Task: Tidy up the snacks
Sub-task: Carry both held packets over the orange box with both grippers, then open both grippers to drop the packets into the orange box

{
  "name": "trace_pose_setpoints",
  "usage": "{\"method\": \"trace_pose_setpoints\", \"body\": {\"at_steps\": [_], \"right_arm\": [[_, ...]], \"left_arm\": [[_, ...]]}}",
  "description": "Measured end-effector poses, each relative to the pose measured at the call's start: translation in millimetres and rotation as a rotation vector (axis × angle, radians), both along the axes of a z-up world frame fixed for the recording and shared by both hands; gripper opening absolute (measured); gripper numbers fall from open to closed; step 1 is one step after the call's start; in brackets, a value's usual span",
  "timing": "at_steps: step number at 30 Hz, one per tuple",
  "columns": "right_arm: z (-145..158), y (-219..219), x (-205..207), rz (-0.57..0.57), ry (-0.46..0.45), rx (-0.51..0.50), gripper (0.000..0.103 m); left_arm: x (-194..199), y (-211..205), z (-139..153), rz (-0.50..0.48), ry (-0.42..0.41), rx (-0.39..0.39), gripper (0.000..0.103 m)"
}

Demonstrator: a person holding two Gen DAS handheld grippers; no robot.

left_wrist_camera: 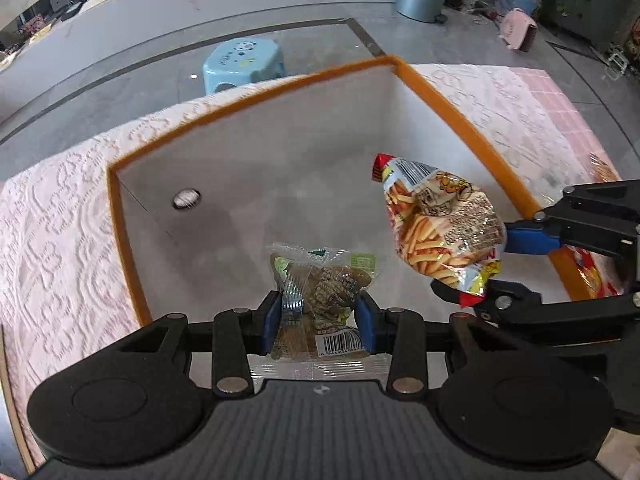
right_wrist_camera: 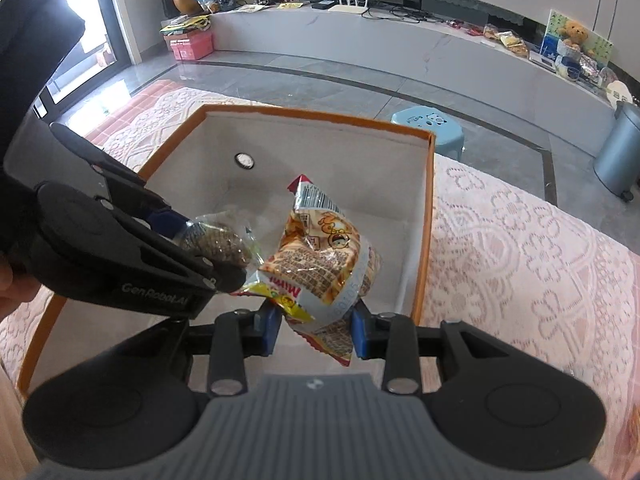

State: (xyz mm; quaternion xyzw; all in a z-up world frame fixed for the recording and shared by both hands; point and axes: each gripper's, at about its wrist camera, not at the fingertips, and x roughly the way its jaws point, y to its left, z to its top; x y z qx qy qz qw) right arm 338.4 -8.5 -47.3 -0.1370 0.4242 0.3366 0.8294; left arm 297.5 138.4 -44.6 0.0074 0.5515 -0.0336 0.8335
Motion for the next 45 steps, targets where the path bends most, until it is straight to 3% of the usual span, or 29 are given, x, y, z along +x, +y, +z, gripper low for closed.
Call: {"method": "trace_pose_setpoints", "body": {"at_steps": [6,14,24,28,35,38,45], "right_arm": [[-6.9,24.0,23.7,0.045,0.009,-0.029,0.034],[-16.4,45.8,25.4,0.13,-0.11,-0.172,0.035],[-17.1,47.4,23.7,0.158,-0.152,-0.208,0.039],[-15.5,47.4,20.4,0.164,-0.159,-0.211,0.054],[-9.3,42.1,21.6,0.117,-0.151,-0.187,0.06],[-2.5,36.9,19.2,0.097,-0.151,-0.167,0.066],[20.3,28.0,-1.5,0.085,-0.185,-0.163,0.068]], "left_arm": [[19.0,9.0,-5.2,-0.001,0.012,0.025,0.044],[28.7,0.2,-20.0,-0.046,0.016,0.093,0.045],[26.4,2.1,-19.7,-0.045,-0.002,0.104,0.05],[20.4,2.8,-11.1,-0.046,-0.021,0.092,0.057],[9.1,3.7,7.0,-0.036,-0.066,0.083,0.069],[-0.7,6.2,17.5,-0.029,-0.083,0.064,0.07],[-23.3,2.6,44.4,-0.04,-0.101,0.047,0.07]]}}
